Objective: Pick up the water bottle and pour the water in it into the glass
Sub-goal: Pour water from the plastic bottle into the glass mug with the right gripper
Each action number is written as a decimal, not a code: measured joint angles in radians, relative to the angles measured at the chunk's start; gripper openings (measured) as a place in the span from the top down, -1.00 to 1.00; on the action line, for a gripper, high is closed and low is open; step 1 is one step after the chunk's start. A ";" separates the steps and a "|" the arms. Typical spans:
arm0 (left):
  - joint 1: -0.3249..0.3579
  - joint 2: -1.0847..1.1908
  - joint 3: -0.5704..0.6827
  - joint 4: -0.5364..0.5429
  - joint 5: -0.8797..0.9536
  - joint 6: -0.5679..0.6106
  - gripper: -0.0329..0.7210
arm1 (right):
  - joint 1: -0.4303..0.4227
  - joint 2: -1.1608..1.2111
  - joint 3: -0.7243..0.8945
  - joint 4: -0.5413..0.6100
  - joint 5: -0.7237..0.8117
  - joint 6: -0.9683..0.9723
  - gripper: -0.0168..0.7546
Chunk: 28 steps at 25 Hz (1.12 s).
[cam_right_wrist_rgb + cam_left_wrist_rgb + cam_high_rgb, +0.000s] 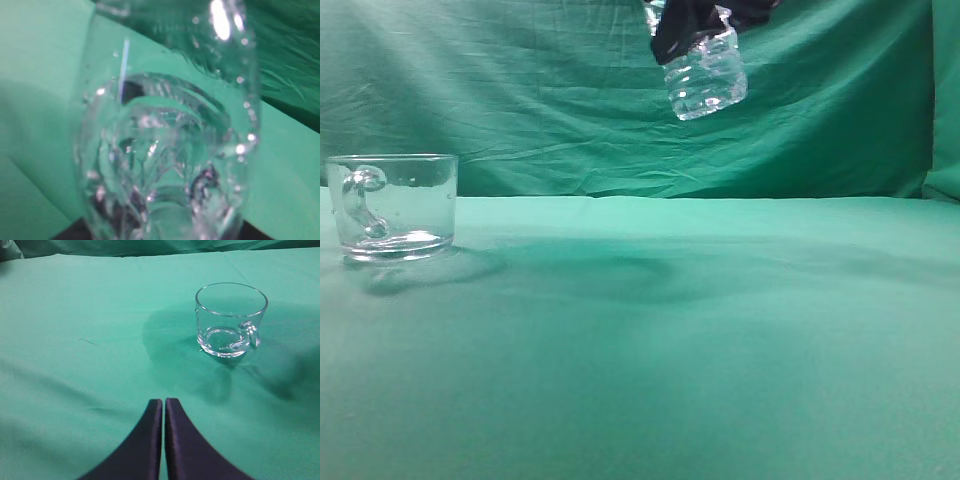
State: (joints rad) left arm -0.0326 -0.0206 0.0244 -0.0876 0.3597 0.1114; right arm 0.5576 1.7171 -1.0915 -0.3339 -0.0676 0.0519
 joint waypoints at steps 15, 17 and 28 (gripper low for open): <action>0.000 0.000 0.000 0.000 0.000 0.000 0.91 | 0.197 0.349 -0.513 -0.135 0.494 -0.178 0.37; 0.000 0.000 0.000 0.000 0.000 0.000 0.91 | 0.213 0.390 -0.558 -0.170 0.535 -0.181 0.37; 0.000 0.000 0.000 0.000 0.000 0.000 0.91 | 0.267 0.472 -0.613 -0.408 0.608 -0.179 0.37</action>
State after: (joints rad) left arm -0.0326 -0.0206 0.0244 -0.0876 0.3597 0.1114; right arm 0.8244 2.1891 -1.7047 -0.7418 0.5401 -0.1269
